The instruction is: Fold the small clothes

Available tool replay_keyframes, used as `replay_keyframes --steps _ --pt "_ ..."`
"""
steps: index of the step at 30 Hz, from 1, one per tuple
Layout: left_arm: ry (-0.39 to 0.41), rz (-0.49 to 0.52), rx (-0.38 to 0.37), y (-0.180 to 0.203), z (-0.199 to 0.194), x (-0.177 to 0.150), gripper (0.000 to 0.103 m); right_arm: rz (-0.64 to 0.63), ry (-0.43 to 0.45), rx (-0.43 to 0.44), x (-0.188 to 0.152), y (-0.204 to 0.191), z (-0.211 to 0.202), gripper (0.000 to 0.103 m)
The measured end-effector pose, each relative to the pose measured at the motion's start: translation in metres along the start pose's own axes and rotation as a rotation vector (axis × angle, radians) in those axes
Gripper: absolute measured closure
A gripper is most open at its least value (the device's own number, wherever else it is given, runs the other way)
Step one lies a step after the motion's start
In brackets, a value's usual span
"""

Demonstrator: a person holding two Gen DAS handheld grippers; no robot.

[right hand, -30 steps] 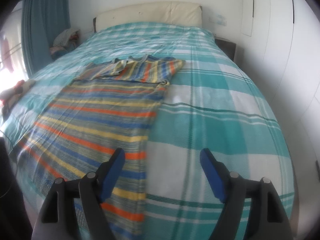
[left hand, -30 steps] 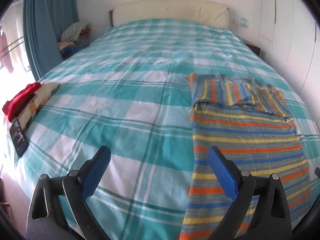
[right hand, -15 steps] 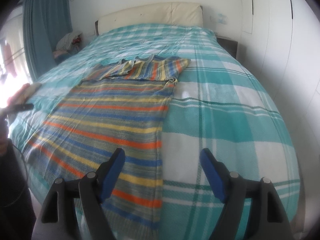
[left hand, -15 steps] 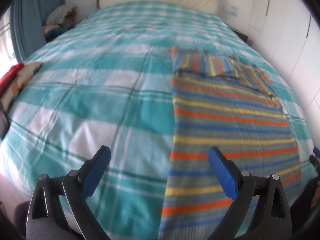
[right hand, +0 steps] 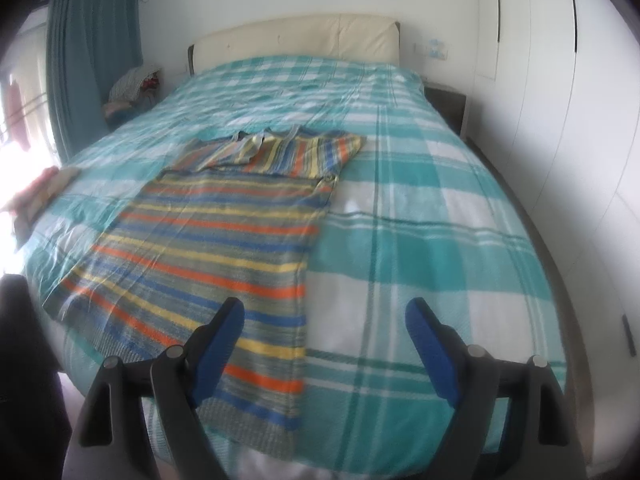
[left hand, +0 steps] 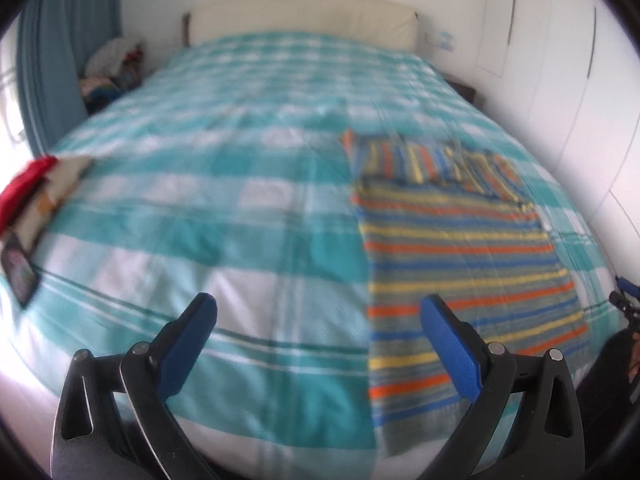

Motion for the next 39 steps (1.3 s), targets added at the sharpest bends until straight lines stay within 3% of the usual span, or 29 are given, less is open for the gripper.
replay_keyframes --steps 3,6,15,17,19,20,21,22,23,28,32,36,39 --pt "-0.114 -0.076 -0.038 0.006 0.04 -0.038 0.003 -0.021 -0.051 -0.01 -0.011 -0.004 0.001 0.021" --pt "-0.165 -0.101 -0.079 0.014 0.052 -0.065 0.003 -0.024 -0.1 -0.021 -0.022 0.001 -0.003 0.021" --pt "-0.21 0.038 -0.117 0.045 0.046 -0.087 0.004 0.118 -0.288 0.135 -0.058 0.004 0.021 0.021" --pt "-0.231 0.057 -0.093 0.044 0.047 -0.09 0.012 0.108 -0.353 0.151 -0.067 -0.002 0.032 0.025" --pt "-0.241 0.067 -0.067 0.042 0.045 -0.091 0.024 0.081 -0.408 0.159 -0.076 -0.009 0.04 0.045" --pt "-0.244 0.062 -0.069 0.042 0.044 -0.09 0.038 0.066 -0.414 0.156 -0.078 -0.011 0.041 0.063" --pt "-0.25 0.05 -0.074 0.041 0.042 -0.091 0.049 0.064 -0.419 0.17 -0.078 -0.014 0.041 0.088" --pt "-0.261 0.038 -0.086 0.04 0.04 -0.091 0.078 0.082 -0.423 0.199 -0.078 -0.015 0.041 0.098" --pt "-0.274 0.025 -0.11 0.04 0.04 -0.091 0.098 0.1 -0.424 0.216 -0.077 -0.015 0.04 0.098" --pt "-0.288 -0.126 -0.258 0.026 0.029 -0.076 0.099 0.223 -0.347 0.345 -0.054 -0.008 0.022 0.098" --pt "-0.23 -0.22 -0.359 0.01 0.032 -0.035 0.099 0.291 -0.24 0.408 -0.015 0.003 0.02 0.098" --pt "-0.144 -0.237 -0.377 0.002 0.061 0.021 0.099 0.319 -0.134 0.39 0.04 0.018 0.05 0.098" --pt "-0.133 -0.257 -0.383 0.002 0.1 0.066 0.099 0.36 -0.078 0.377 0.085 0.036 0.087 0.098"
Point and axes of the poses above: each gripper's, at about its wrist camera, not at the fingertips, and z roughly the way its jaws point, y to its right, x to its top, the point moved 4 cm from there along z, roughly the way its jaws point, and after that the axes turned 2 degrees about y, right-handed, at the moved point
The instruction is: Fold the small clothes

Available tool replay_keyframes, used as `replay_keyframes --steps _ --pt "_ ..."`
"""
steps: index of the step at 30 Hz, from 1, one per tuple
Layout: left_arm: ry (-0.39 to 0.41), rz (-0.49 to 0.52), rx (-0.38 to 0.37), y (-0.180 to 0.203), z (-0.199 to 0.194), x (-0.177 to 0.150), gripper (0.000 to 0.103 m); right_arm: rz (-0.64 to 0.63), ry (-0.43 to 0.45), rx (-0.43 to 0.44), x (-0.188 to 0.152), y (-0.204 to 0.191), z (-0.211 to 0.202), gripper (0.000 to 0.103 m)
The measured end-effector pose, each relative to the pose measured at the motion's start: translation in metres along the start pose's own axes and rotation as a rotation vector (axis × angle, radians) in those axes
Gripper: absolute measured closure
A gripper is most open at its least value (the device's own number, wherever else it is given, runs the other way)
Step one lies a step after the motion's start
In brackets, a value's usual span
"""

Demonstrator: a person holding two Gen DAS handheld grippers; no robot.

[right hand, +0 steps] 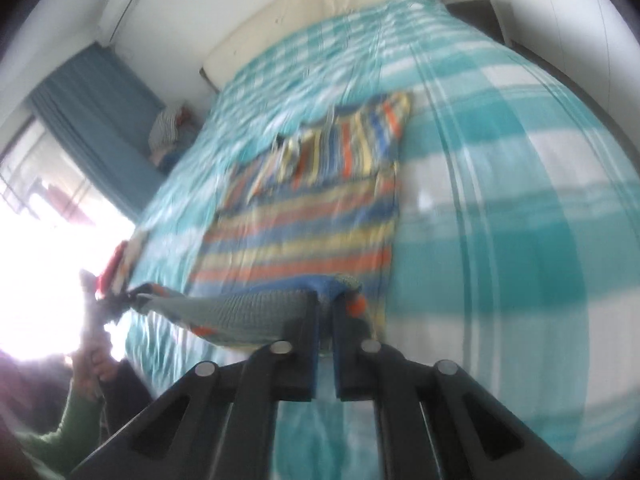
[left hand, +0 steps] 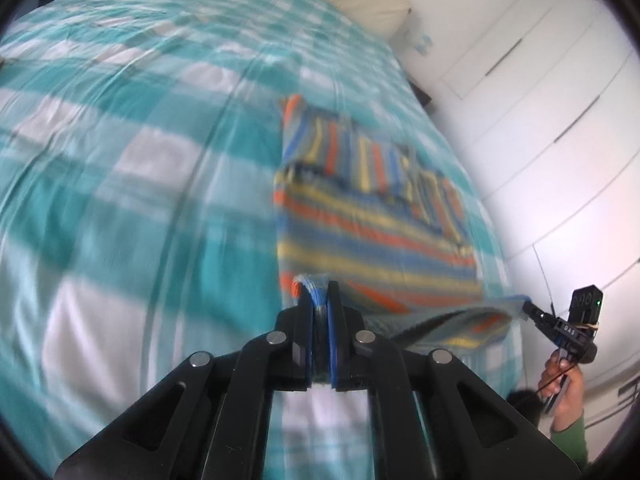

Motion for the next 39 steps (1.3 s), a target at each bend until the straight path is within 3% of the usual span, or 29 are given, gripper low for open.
replay_keyframes --steps 9,11,12,13,16,19,24,29,33,37,39 --pt "0.016 0.004 0.057 0.006 0.116 0.148 0.098 0.114 0.1 -0.062 0.158 0.048 0.106 0.098" --pt "-0.004 -0.075 0.112 -0.008 0.153 0.174 0.085 0.164 0.143 -0.07 0.183 0.065 0.133 0.091" --pt "-0.022 -0.134 0.151 -0.02 0.163 0.178 0.063 0.198 0.158 -0.105 0.189 0.075 0.142 0.072" --pt "-0.028 -0.196 0.158 -0.033 0.169 0.178 0.052 0.229 0.166 -0.111 0.191 0.082 0.145 0.051" --pt "-0.006 -0.22 0.088 -0.051 0.158 0.165 0.049 0.201 0.183 -0.102 0.184 0.086 0.136 0.051" --pt "-0.016 -0.116 0.133 -0.057 0.134 0.134 0.039 0.041 0.128 -0.16 0.158 0.076 0.12 0.051" --pt "-0.016 0.032 0.13 -0.044 0.1 0.086 0.023 -0.147 0.062 -0.212 0.097 0.06 0.096 0.05" --pt "-0.019 0.092 0.148 -0.029 0.084 0.052 0.023 -0.223 0.074 -0.391 0.046 0.07 0.073 0.049" --pt "-0.002 0.133 0.168 -0.02 0.078 0.035 0.021 -0.25 0.08 -0.484 0.02 0.078 0.064 0.038" --pt "0.017 0.127 0.158 -0.018 0.073 0.028 0.02 -0.27 0.078 -0.509 0.014 0.08 0.068 0.017" --pt "0.03 0.124 0.169 -0.019 0.071 0.028 0.02 -0.275 0.07 -0.516 0.013 0.082 0.074 0.014"
Point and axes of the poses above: each gripper's, at about its wrist camera, not at the fingertips, and z roughly the way its jaws point, y to its right, x to its top, the point moved 4 cm from there along z, roughly the way its jaws point, and after that the axes turned 2 degrees about y, right-handed, at the moved point
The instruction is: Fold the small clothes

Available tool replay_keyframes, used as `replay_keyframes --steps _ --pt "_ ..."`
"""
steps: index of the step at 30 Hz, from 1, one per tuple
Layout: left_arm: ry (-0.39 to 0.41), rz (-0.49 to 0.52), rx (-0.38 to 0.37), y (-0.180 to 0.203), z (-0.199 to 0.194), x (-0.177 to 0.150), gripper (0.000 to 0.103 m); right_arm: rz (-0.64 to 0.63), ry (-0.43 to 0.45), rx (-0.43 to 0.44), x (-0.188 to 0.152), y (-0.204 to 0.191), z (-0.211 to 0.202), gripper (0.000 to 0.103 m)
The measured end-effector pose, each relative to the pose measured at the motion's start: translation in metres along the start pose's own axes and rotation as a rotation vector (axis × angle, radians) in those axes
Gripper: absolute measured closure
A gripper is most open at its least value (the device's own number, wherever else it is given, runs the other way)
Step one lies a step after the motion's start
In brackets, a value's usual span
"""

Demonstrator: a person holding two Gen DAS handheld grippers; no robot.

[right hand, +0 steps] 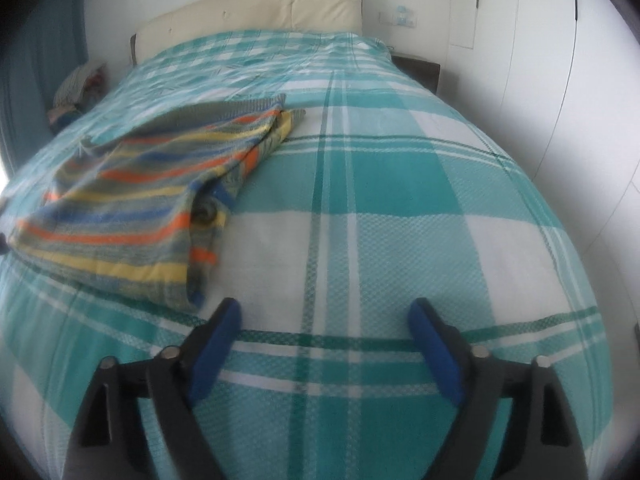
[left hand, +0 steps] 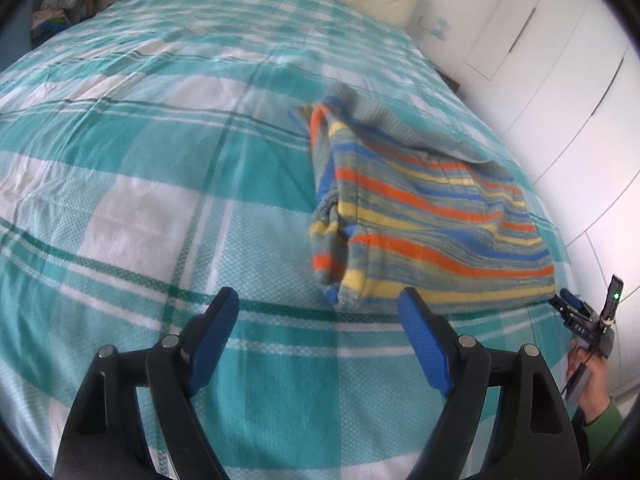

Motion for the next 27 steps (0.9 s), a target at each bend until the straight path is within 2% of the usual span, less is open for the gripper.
replay_keyframes --steps 3,5,7,8,10,13,15,17,19,21,22,24,25,27 --pt "0.014 -0.006 -0.018 -0.001 -0.008 0.011 0.02 -0.004 0.003 -0.009 0.0 -0.001 0.0 0.013" --pt "0.042 -0.021 -0.047 -0.003 -0.015 0.031 0.02 -0.001 0.006 -0.007 0.0 -0.001 -0.001 0.012" --pt "0.053 -0.043 -0.1 -0.002 -0.017 0.057 0.019 0.0 0.009 -0.013 -0.001 -0.001 0.0 0.011" --pt "0.044 -0.05 -0.16 0.003 -0.013 0.073 0.016 -0.002 0.01 -0.014 -0.001 -0.001 0.0 0.01" --pt "-0.03 -0.038 -0.287 0.019 0.006 0.094 0.014 -0.005 0.012 -0.018 0.0 -0.002 0.001 0.009" --pt "-0.156 0.029 -0.362 0.053 0.051 0.114 0.014 -0.005 0.014 -0.018 0.0 -0.002 0.001 0.009" --pt "-0.231 0.078 -0.36 0.071 0.085 0.121 0.014 -0.004 0.013 -0.015 0.0 -0.003 0.001 0.009" --pt "-0.27 0.087 -0.295 0.079 0.125 0.133 0.016 -0.003 0.012 -0.011 0.0 -0.003 0.001 0.008" --pt "-0.216 0.047 -0.204 0.072 0.151 0.154 0.023 -0.003 0.008 -0.007 0.001 -0.003 0.002 0.007" --pt "-0.129 -0.077 -0.15 0.053 0.16 0.177 0.024 -0.002 0.005 -0.004 0.001 -0.004 0.003 0.006" --pt "-0.089 -0.154 -0.165 0.043 0.158 0.185 0.024 -0.001 0.005 -0.003 0.001 -0.004 0.003 0.006" --pt "-0.033 -0.277 -0.25 0.028 0.144 0.188 0.022 0.0 0.005 -0.001 0.001 -0.004 0.003 0.006" --pt "-0.026 -0.293 -0.279 0.025 0.136 0.184 0.022 0.002 0.005 0.001 0.002 -0.004 0.003 0.006" --pt "-0.038 -0.238 -0.257 0.021 0.119 0.17 0.022 0.003 0.003 0.004 0.002 -0.003 0.005 0.005"
Point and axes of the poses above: each gripper's, at about its wrist camera, not at the fingertips, and z roughly the way its jaws point, y to its right, x to its top, the point moved 4 cm from there along z, roughly the way its jaws point, and after that the axes turned 2 degrees about y, right-handed, at the moved point
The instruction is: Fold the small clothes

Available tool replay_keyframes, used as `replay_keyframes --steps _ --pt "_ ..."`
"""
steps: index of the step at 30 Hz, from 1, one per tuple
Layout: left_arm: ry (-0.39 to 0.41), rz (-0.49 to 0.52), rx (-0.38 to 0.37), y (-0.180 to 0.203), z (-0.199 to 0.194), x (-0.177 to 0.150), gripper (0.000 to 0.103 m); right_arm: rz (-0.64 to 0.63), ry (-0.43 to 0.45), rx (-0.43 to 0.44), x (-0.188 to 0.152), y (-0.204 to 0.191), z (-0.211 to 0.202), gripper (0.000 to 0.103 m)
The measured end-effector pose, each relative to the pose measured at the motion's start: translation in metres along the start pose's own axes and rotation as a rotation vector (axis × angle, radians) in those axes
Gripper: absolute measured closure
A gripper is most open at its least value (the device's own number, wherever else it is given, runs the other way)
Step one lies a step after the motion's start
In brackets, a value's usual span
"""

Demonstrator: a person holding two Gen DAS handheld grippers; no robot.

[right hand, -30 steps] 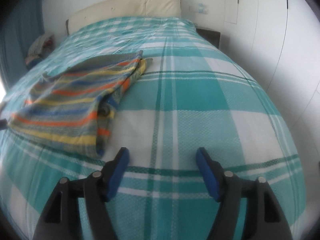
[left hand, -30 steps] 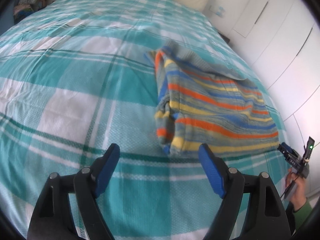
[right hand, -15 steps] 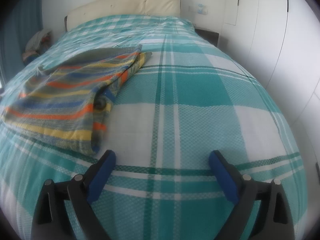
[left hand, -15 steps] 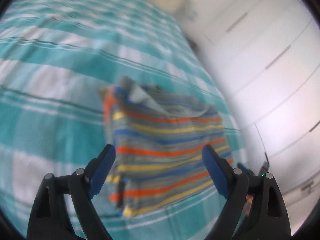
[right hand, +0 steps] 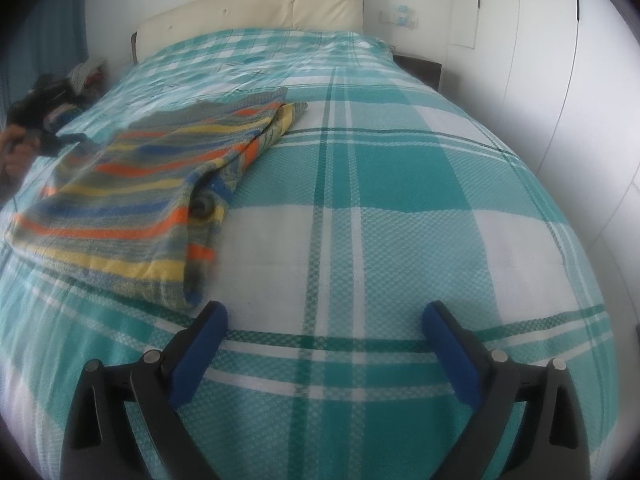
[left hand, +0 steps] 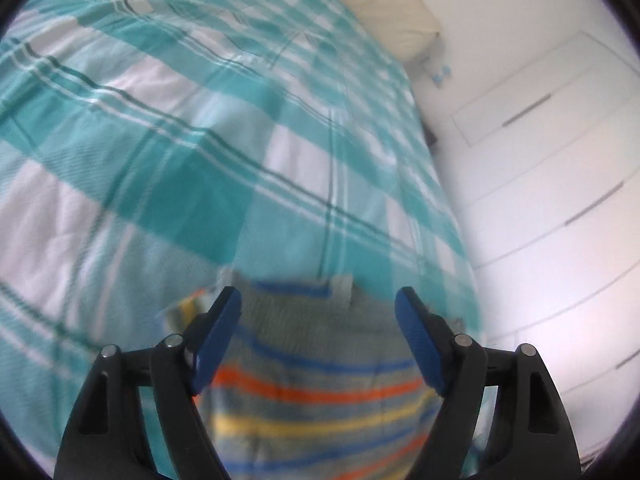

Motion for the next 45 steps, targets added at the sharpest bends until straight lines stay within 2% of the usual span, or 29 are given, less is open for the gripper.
replay_keyframes --steps 4,6,7,8,10,12,15,16,17,19,21,22,23,25,27,28,29,31,32,33,34,35,36,37,41,45 --pt "-0.061 0.15 0.104 -0.013 -0.041 -0.051 0.025 -0.002 -0.001 -0.002 0.001 0.0 0.002 0.005" --pt "-0.104 0.228 0.146 -0.016 -0.05 -0.068 0.034 -0.004 -0.001 -0.005 0.001 0.0 0.002 0.005" --pt "-0.124 0.265 0.167 -0.016 -0.049 -0.074 0.044 -0.006 -0.001 -0.008 0.001 -0.001 0.003 0.005" --pt "-0.136 0.296 0.185 -0.014 -0.048 -0.077 0.052 -0.008 -0.001 -0.01 0.001 -0.001 0.003 0.005" --pt "-0.14 0.326 0.195 -0.007 -0.043 -0.071 0.06 -0.01 0.0 -0.014 0.001 -0.002 0.003 0.005" --pt "-0.134 0.333 0.187 0.002 -0.033 -0.06 0.06 -0.012 0.002 -0.018 0.001 -0.002 0.002 0.005" --pt "-0.162 0.337 0.255 0.004 -0.003 -0.044 0.06 -0.014 0.003 -0.021 0.001 -0.002 0.003 0.005" --pt "-0.191 0.32 0.28 0.0 0.008 -0.041 0.072 -0.014 0.003 -0.02 0.001 -0.002 0.003 0.005" --pt "-0.201 0.314 0.307 -0.002 0.015 -0.039 0.098 -0.013 0.003 -0.02 0.001 -0.002 0.003 0.005" --pt "-0.157 0.331 0.322 0.002 0.015 -0.029 0.1 -0.013 0.003 -0.019 0.001 -0.002 0.003 0.005" --pt "-0.064 0.354 0.339 0.005 0.009 -0.017 0.1 -0.012 0.003 -0.018 0.0 -0.002 0.003 0.004" --pt "-0.045 0.345 0.364 0.0 0.011 -0.013 0.099 -0.011 0.003 -0.017 0.0 -0.002 0.002 0.004" --pt "-0.06 0.328 0.39 -0.006 0.016 -0.013 0.094 -0.01 0.003 -0.017 0.0 -0.002 0.002 0.004" --pt "-0.124 0.285 0.387 -0.016 0.022 -0.019 0.089 -0.011 0.002 -0.017 0.0 -0.002 0.002 0.004" --pt "-0.105 0.271 0.352 -0.015 0.008 -0.025 0.068 -0.008 0.003 -0.017 0.0 -0.002 0.002 0.004" --pt "-0.089 0.266 0.335 -0.014 -0.004 -0.03 0.042 -0.007 0.003 -0.017 0.0 -0.002 0.002 0.004" --pt "-0.063 0.264 0.321 -0.013 -0.018 -0.038 0.023 -0.008 0.003 -0.018 0.0 -0.002 0.002 0.004" --pt "-0.043 0.275 0.296 -0.01 -0.038 -0.058 0.014 -0.008 0.002 -0.018 0.0 -0.002 0.002 0.004" --pt "-0.066 0.299 0.3 -0.008 -0.042 -0.073 0.014 -0.008 0.002 -0.018 0.0 -0.002 0.002 0.004" --pt "-0.113 0.344 0.343 -0.012 -0.039 -0.093 0.015 -0.008 0.002 -0.018 0.0 -0.002 0.002 0.004" --pt "-0.16 0.398 0.416 -0.013 -0.032 -0.107 0.023 -0.008 0.002 -0.019 0.0 -0.002 0.002 0.004" --pt "-0.197 0.465 0.497 -0.018 -0.027 -0.124 0.026 -0.009 0.002 -0.02 0.0 -0.002 0.002 0.004" --pt "-0.181 0.521 0.533 -0.019 -0.029 -0.137 0.026 -0.008 0.002 -0.02 -0.001 -0.001 0.002 0.004" --pt "-0.142 0.538 0.539 -0.017 -0.037 -0.144 0.026 -0.007 0.003 -0.018 -0.001 -0.001 0.002 0.004" --pt "-0.14 0.432 0.521 -0.019 -0.078 -0.15 0.028 0.037 0.044 0.027 0.002 0.002 -0.017 0.005" --pt "-0.056 0.483 0.515 0.002 -0.143 -0.154 0.025 0.122 0.136 0.213 0.02 -0.013 -0.052 0.008"
Point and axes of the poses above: each gripper's, at about its wrist camera, not at the fingertips, and z roughly the way its jaws point, y to its right, x to its top, the point moved 4 cm from there along z, roughly the way its jaws point, and after that the axes turned 2 degrees about y, right-handed, at the moved point
